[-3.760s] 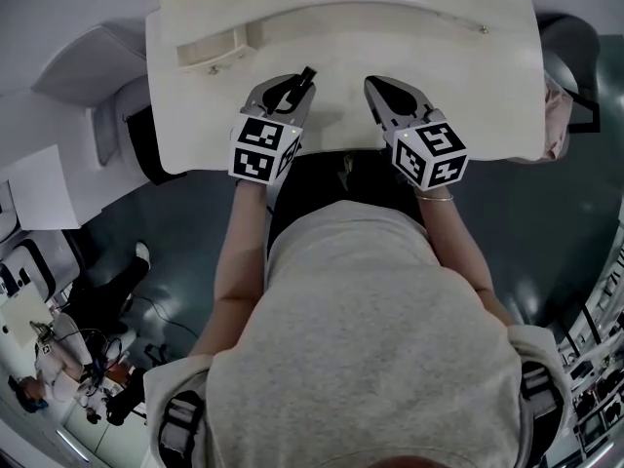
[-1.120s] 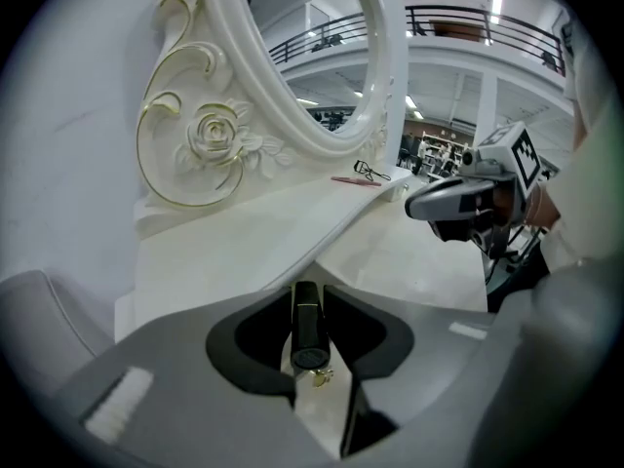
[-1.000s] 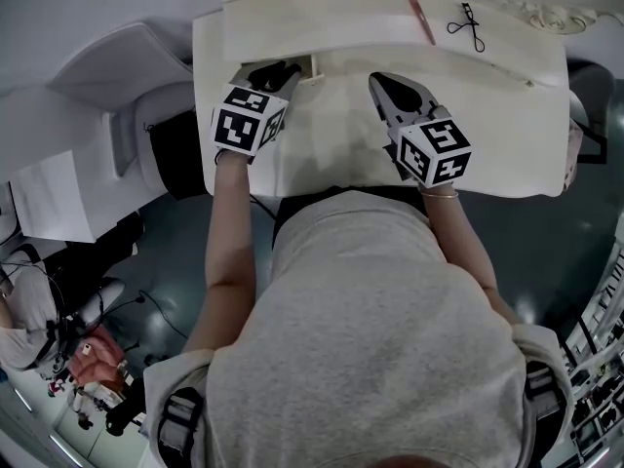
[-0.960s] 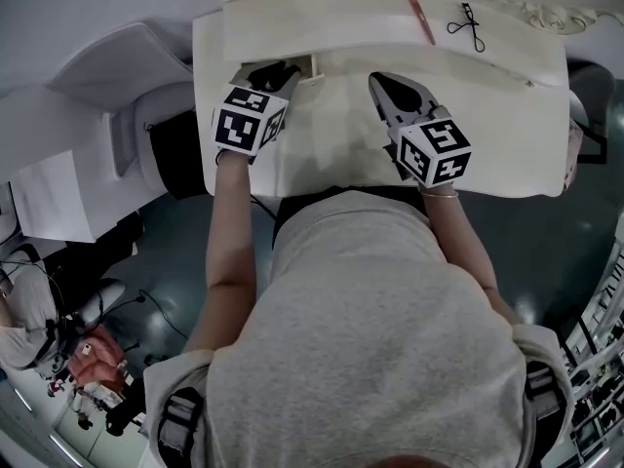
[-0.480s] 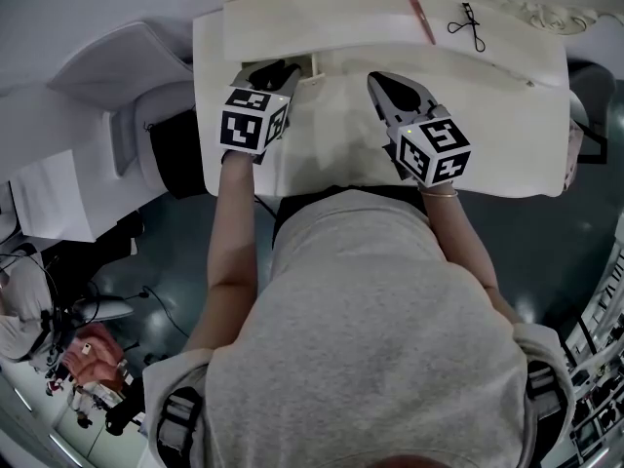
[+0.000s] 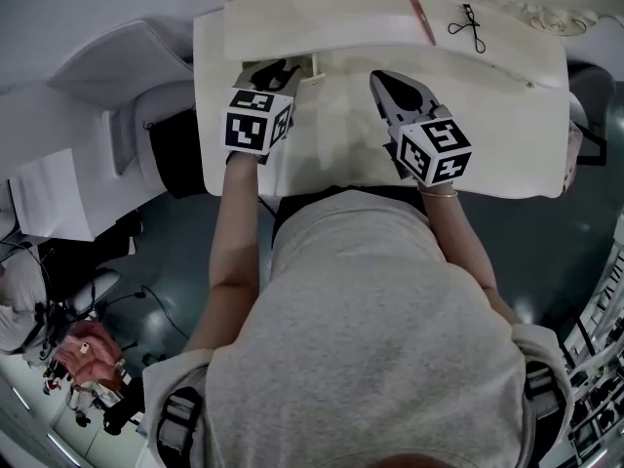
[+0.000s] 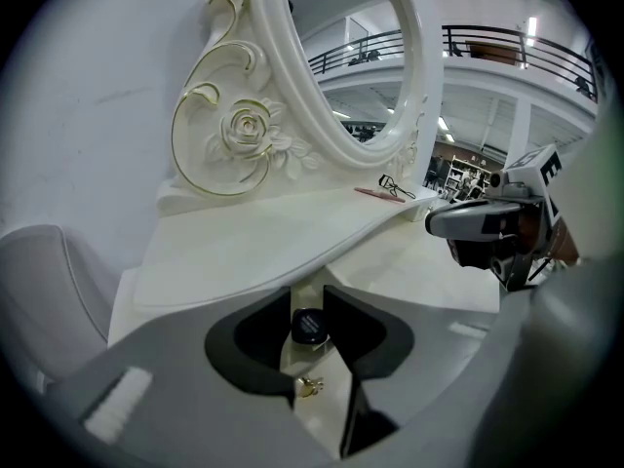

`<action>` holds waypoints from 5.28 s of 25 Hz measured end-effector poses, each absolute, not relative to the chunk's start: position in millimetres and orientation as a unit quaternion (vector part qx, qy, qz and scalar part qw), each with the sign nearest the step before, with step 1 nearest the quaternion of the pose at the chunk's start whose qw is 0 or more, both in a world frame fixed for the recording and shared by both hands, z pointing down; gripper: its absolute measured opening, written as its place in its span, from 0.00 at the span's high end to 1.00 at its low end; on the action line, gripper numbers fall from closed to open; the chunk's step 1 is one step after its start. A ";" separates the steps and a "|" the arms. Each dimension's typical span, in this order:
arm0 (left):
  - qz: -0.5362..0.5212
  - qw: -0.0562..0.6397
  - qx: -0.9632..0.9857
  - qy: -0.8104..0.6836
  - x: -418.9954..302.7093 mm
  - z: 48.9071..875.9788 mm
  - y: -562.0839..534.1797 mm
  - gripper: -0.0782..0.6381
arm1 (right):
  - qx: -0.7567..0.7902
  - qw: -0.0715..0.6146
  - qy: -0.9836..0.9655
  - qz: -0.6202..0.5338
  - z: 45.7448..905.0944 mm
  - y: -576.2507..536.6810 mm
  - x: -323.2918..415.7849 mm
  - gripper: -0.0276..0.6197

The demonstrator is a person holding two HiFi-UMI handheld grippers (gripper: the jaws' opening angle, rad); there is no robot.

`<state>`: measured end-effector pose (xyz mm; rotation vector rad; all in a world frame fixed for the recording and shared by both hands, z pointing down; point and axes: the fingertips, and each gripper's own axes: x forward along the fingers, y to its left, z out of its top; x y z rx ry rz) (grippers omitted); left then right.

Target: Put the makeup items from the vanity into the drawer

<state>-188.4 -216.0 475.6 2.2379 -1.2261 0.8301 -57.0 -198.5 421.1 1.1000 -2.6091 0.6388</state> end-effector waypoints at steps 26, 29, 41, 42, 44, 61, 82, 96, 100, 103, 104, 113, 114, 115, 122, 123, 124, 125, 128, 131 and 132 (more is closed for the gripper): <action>0.290 0.227 0.798 -0.476 -215.5 466.9 -212.6 0.74 | 0.374 0.112 -0.896 0.214 417.9 -197.2 -54.9 0.95; 0.289 0.232 0.794 -0.481 -221.2 467.8 -212.9 0.74 | 0.372 0.113 -0.896 0.214 417.8 -196.5 -55.8 0.95; 0.296 0.244 0.787 -0.483 -235.0 475.9 -212.7 0.74 | 0.367 0.116 -0.898 0.213 419.3 -194.8 -58.5 0.95; 0.297 0.244 0.787 -0.482 -235.4 476.8 -213.2 0.74 | 0.366 0.116 -0.898 0.213 419.3 -194.7 -59.0 0.95; 0.298 0.246 0.788 -0.479 -234.8 478.4 -214.2 0.74 | 0.366 0.116 -0.899 0.212 419.0 -195.1 -59.3 0.95; 0.287 0.262 0.798 -0.461 -224.0 481.0 -214.6 0.73 | 0.361 0.117 -0.900 0.213 416.8 -196.4 -63.6 0.95; 0.255 0.257 0.802 -0.474 -222.3 474.8 -215.3 0.73 | 0.359 0.123 -0.901 0.208 417.5 -196.9 -63.6 0.95; 0.196 0.224 0.805 -0.513 -213.2 449.6 -202.6 0.75 | 0.337 0.122 -0.913 0.197 411.7 -188.6 -74.0 0.95; 0.190 0.228 0.809 -0.507 -207.7 448.6 -194.7 0.80 | 0.331 0.122 -0.915 0.195 410.5 -185.7 -75.2 0.95; 0.187 0.238 0.809 -0.504 -205.7 451.0 -188.7 0.85 | 0.331 0.124 -0.916 0.192 410.8 -184.5 -74.4 0.95; 0.186 0.238 0.808 -0.505 -205.6 451.2 -187.0 0.86 | 0.330 0.125 -0.916 0.192 410.8 -184.0 -74.2 0.95; 0.222 0.247 0.800 -0.500 -198.7 468.4 -170.7 0.88 | 0.320 0.127 -0.919 0.194 411.1 -180.7 -76.5 0.95; 0.228 0.247 0.799 -0.499 -197.5 470.9 -169.5 0.88 | 0.319 0.127 -0.919 0.194 411.3 -180.8 -76.5 0.95; 0.230 0.248 0.799 -0.498 -196.2 472.8 -168.6 0.88 | 0.319 0.127 -0.919 0.194 411.4 -180.8 -76.3 0.95; 0.229 0.262 0.794 -0.499 -192.2 480.3 -165.0 0.88 | 0.320 0.130 -0.918 0.194 412.1 -181.1 -73.7 0.95; 0.230 0.263 0.792 -0.500 -192.4 481.6 -165.4 0.88 | 0.321 0.130 -0.918 0.194 412.3 -181.5 -73.4 0.95; 0.231 0.263 0.791 -0.502 -192.8 482.7 -166.1 0.88 | 0.321 0.131 -0.918 0.194 412.5 -182.0 -73.1 0.95; 0.231 0.264 0.789 -0.504 -193.3 483.6 -166.9 0.88 | 0.321 0.131 -0.918 0.194 412.6 -182.5 -72.7 0.95; 0.234 0.267 0.786 -0.506 -193.6 486.3 -168.7 0.88 | 0.322 0.132 -0.917 0.194 412.5 -183.3 -71.6 0.95; 0.237 0.267 0.784 -0.508 -194.1 488.8 -170.9 0.88 | 0.324 0.131 -0.917 0.193 412.7 -184.2 -70.2 0.95; 0.238 0.267 0.783 -0.509 -194.3 489.3 -171.7 0.88 | 0.325 0.131 -0.917 0.193 412.9 -184.6 -69.6 0.95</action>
